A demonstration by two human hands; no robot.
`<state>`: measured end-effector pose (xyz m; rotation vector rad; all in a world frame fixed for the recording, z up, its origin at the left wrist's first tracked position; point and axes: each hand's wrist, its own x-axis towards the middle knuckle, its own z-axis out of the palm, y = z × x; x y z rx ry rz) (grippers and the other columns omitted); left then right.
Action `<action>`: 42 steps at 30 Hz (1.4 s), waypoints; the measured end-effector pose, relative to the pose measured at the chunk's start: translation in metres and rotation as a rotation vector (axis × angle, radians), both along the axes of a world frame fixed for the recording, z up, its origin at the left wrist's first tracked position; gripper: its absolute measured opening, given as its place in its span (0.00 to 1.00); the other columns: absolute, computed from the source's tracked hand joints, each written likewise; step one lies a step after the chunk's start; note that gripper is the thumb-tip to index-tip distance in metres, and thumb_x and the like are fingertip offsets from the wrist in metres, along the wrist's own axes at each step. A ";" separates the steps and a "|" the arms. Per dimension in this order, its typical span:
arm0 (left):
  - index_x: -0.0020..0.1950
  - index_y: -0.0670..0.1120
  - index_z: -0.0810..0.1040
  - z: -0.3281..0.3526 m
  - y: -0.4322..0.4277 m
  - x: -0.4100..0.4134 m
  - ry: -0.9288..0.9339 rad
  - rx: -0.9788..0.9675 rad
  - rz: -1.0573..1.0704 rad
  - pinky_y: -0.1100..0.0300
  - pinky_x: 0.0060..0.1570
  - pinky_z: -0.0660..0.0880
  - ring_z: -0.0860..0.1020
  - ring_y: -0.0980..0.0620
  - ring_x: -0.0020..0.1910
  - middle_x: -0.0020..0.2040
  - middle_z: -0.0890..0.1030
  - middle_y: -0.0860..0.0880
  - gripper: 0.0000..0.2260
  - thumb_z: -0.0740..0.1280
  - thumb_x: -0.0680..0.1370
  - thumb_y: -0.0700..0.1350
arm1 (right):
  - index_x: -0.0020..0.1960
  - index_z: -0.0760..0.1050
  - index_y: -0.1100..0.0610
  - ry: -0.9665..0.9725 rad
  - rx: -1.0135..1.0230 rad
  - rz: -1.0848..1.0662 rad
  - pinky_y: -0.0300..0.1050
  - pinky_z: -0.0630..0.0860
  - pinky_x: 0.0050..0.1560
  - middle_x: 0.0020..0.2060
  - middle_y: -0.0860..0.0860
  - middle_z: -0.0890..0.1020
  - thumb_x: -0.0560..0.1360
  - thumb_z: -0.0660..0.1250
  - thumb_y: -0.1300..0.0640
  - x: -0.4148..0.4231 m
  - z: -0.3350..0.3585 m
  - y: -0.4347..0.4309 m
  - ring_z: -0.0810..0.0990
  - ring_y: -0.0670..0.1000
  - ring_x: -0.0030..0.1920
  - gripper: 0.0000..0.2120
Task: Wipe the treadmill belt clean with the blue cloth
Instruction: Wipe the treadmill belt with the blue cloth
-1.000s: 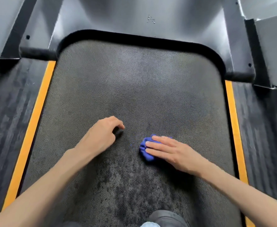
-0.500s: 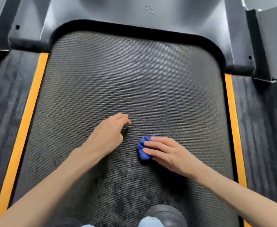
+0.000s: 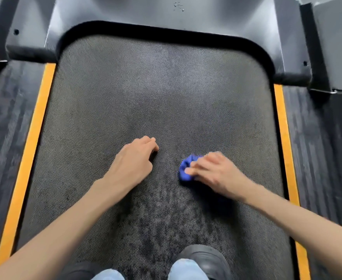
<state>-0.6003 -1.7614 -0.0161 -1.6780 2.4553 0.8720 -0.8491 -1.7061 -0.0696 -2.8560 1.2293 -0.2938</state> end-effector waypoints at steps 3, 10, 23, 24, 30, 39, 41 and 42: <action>0.64 0.49 0.72 0.005 0.002 -0.001 -0.024 -0.018 -0.016 0.55 0.65 0.63 0.65 0.52 0.68 0.71 0.66 0.55 0.23 0.57 0.71 0.33 | 0.54 0.74 0.50 -0.104 -0.082 -0.413 0.48 0.66 0.45 0.44 0.53 0.80 0.78 0.58 0.50 -0.040 0.005 -0.053 0.73 0.55 0.44 0.09; 0.56 0.49 0.75 0.001 -0.006 -0.003 -0.036 -0.014 -0.023 0.51 0.57 0.70 0.71 0.49 0.58 0.59 0.74 0.53 0.19 0.57 0.70 0.34 | 0.58 0.76 0.62 -0.385 0.191 -0.584 0.50 0.66 0.64 0.56 0.58 0.77 0.75 0.60 0.68 0.016 0.008 -0.012 0.73 0.60 0.59 0.13; 0.54 0.52 0.76 0.000 -0.005 -0.002 -0.044 -0.087 -0.019 0.53 0.50 0.73 0.74 0.49 0.53 0.55 0.75 0.55 0.17 0.59 0.70 0.36 | 0.63 0.74 0.63 -0.338 0.121 -0.878 0.38 0.53 0.70 0.63 0.63 0.74 0.76 0.57 0.65 -0.080 0.003 -0.128 0.68 0.64 0.66 0.17; 0.53 0.52 0.76 0.000 -0.006 -0.002 -0.043 -0.094 -0.014 0.54 0.49 0.73 0.75 0.49 0.53 0.55 0.75 0.55 0.17 0.59 0.70 0.36 | 0.62 0.75 0.63 -0.348 0.100 -0.853 0.40 0.54 0.71 0.62 0.62 0.75 0.75 0.58 0.64 -0.070 0.004 -0.114 0.70 0.63 0.65 0.17; 0.50 0.48 0.78 0.000 -0.002 -0.006 -0.034 -0.171 0.010 0.53 0.43 0.73 0.76 0.46 0.48 0.48 0.78 0.52 0.14 0.60 0.70 0.35 | 0.66 0.71 0.56 -0.199 0.225 -0.286 0.55 0.60 0.71 0.67 0.52 0.71 0.79 0.57 0.58 -0.024 0.008 0.052 0.65 0.55 0.71 0.16; 0.50 0.48 0.79 0.006 -0.004 -0.010 -0.049 -0.161 0.030 0.50 0.46 0.74 0.76 0.46 0.49 0.50 0.78 0.51 0.15 0.60 0.71 0.34 | 0.64 0.73 0.63 -0.220 0.115 -0.674 0.41 0.54 0.72 0.63 0.61 0.74 0.76 0.58 0.66 -0.116 0.001 -0.085 0.68 0.64 0.67 0.17; 0.51 0.48 0.80 0.007 -0.004 -0.011 -0.052 -0.157 0.025 0.50 0.46 0.74 0.76 0.45 0.50 0.51 0.78 0.51 0.15 0.60 0.71 0.34 | 0.62 0.75 0.64 -0.304 0.114 -0.879 0.38 0.54 0.69 0.61 0.63 0.75 0.76 0.58 0.64 -0.115 0.000 -0.114 0.70 0.64 0.65 0.16; 0.51 0.48 0.80 0.006 -0.004 -0.010 -0.053 -0.156 0.025 0.50 0.47 0.74 0.76 0.46 0.50 0.51 0.78 0.52 0.15 0.60 0.71 0.34 | 0.61 0.75 0.64 -0.345 0.093 -0.951 0.38 0.55 0.69 0.61 0.63 0.76 0.75 0.58 0.64 -0.107 0.000 -0.118 0.71 0.63 0.64 0.16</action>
